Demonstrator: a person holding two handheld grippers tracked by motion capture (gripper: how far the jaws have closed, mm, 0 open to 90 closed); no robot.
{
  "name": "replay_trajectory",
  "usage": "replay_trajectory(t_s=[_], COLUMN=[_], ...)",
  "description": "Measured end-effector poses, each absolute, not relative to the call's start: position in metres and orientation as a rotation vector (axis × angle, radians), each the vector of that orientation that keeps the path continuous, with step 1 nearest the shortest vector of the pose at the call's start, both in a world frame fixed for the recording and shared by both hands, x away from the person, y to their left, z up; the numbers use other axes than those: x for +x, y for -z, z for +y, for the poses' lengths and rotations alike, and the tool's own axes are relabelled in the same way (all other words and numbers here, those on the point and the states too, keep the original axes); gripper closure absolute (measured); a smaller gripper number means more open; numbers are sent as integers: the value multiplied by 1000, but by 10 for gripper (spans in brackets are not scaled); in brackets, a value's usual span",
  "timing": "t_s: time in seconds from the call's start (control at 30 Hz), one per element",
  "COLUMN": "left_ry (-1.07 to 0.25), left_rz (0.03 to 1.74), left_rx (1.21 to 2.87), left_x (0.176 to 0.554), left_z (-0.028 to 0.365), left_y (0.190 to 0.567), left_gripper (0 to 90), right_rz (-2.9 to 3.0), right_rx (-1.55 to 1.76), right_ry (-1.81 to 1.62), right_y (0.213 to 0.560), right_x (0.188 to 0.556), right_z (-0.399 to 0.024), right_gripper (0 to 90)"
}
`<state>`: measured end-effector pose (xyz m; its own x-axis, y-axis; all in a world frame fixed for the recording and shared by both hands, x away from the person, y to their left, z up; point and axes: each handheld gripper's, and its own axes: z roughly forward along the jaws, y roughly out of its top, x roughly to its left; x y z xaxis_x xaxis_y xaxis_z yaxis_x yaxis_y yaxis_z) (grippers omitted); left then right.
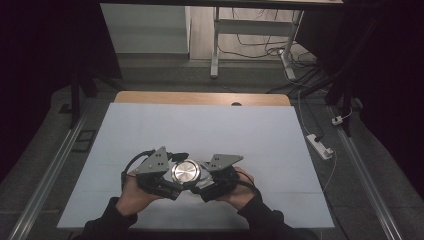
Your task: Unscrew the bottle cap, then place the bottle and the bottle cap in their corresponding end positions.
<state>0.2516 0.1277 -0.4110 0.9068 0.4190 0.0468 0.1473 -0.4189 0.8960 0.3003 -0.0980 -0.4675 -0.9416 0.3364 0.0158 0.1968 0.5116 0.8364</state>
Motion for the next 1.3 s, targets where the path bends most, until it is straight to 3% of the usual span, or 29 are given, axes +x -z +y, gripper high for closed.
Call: replay_trajectory(t_s=[0.77, 1.3], left_ry=[-267, -245], left_rz=[368, 373], left_rx=[2040, 2095], left_x=[250, 258], left_z=[121, 108], left_y=[427, 462], left_gripper=[205, 204], right_rz=[2452, 2395], right_rx=[646, 700], right_ry=[-1440, -1428], right_y=[458, 458], right_x=[335, 357], right_z=[-125, -124], right_gripper=[147, 147])
